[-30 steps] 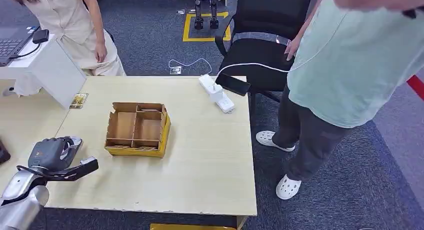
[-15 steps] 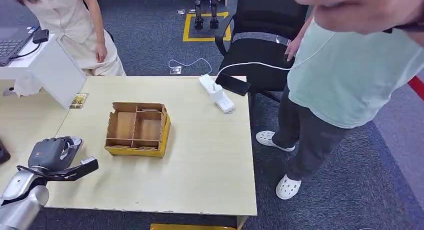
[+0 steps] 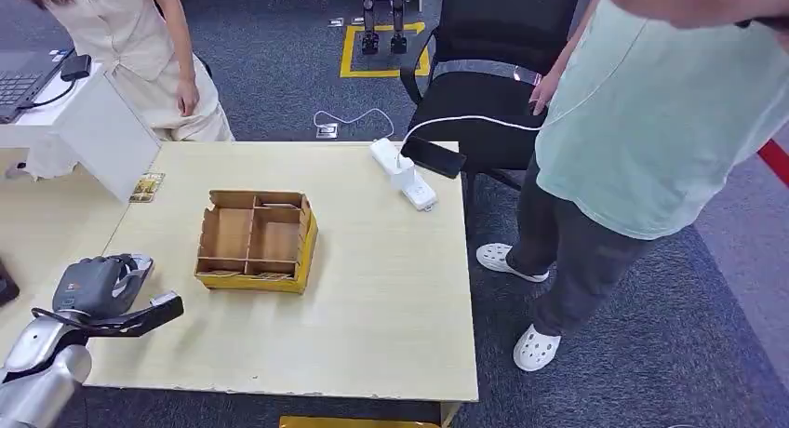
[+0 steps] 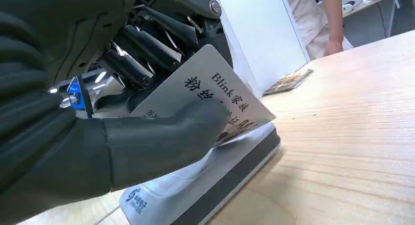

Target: Pass the card to the sensor for recognition and then transmit it.

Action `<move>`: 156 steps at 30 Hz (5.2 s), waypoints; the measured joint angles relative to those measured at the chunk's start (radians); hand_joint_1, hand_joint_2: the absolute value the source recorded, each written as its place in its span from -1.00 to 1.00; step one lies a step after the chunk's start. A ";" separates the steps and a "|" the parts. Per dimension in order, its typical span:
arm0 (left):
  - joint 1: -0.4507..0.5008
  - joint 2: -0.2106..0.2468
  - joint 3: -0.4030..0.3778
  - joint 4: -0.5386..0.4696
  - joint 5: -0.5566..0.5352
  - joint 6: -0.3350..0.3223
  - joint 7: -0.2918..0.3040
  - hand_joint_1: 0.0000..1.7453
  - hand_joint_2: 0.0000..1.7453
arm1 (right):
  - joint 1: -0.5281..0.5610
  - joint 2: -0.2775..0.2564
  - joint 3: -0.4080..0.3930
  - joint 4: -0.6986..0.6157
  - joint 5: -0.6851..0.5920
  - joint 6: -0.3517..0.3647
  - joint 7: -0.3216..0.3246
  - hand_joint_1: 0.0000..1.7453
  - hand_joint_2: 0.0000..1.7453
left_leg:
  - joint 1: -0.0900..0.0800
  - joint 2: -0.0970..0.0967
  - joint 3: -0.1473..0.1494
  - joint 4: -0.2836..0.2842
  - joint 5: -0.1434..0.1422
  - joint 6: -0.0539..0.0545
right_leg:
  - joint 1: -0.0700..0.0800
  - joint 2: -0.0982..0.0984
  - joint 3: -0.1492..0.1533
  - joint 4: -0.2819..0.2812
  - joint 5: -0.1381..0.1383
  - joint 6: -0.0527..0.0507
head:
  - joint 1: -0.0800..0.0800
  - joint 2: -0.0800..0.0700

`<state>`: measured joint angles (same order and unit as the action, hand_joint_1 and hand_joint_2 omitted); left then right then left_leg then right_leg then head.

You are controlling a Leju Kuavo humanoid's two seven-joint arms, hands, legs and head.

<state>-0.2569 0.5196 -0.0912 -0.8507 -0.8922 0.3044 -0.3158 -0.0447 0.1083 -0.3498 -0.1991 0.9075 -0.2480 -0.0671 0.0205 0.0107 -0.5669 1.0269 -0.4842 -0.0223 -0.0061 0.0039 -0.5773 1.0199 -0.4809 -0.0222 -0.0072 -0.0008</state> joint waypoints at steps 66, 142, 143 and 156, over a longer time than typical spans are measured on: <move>0.000 0.000 0.000 0.000 0.000 0.000 0.000 1.00 1.00 | 0.000 0.000 0.000 0.000 0.000 0.000 0.000 -1.00 1.00 | 0.000 0.000 0.000 0.000 0.000 0.000 | 0.000 0.000 0.000 0.000 0.000 0.000 | 0.000 0.000; 0.000 0.000 0.000 0.000 0.000 0.000 0.000 1.00 1.00 | 0.000 0.000 0.000 0.000 0.000 0.000 0.000 -1.00 1.00 | 0.000 0.000 0.000 0.000 0.000 0.000 | 0.000 0.000 0.000 0.000 0.000 0.000 | 0.000 0.000; 0.000 0.000 0.000 0.000 0.000 0.000 0.000 1.00 1.00 | 0.000 0.000 0.000 0.000 0.000 0.000 0.000 -1.00 1.00 | 0.000 0.000 0.000 0.000 0.000 0.000 | 0.000 0.000 0.000 0.000 0.000 0.000 | 0.000 0.000; 0.000 0.000 0.000 0.000 0.000 0.000 0.000 1.00 1.00 | 0.000 0.000 0.000 0.000 0.000 0.000 0.000 -1.00 1.00 | 0.000 0.000 0.000 0.000 0.000 0.000 | 0.000 0.000 0.000 0.000 0.000 0.000 | 0.000 0.000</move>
<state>-0.2567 0.5196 -0.0908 -0.8507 -0.8919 0.3044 -0.3159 -0.0447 0.1083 -0.3502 -0.1991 0.9075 -0.2480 -0.0671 0.0205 0.0107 -0.5671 1.0274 -0.4843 -0.0222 -0.0063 0.0039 -0.5773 1.0197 -0.4806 -0.0217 -0.0072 -0.0008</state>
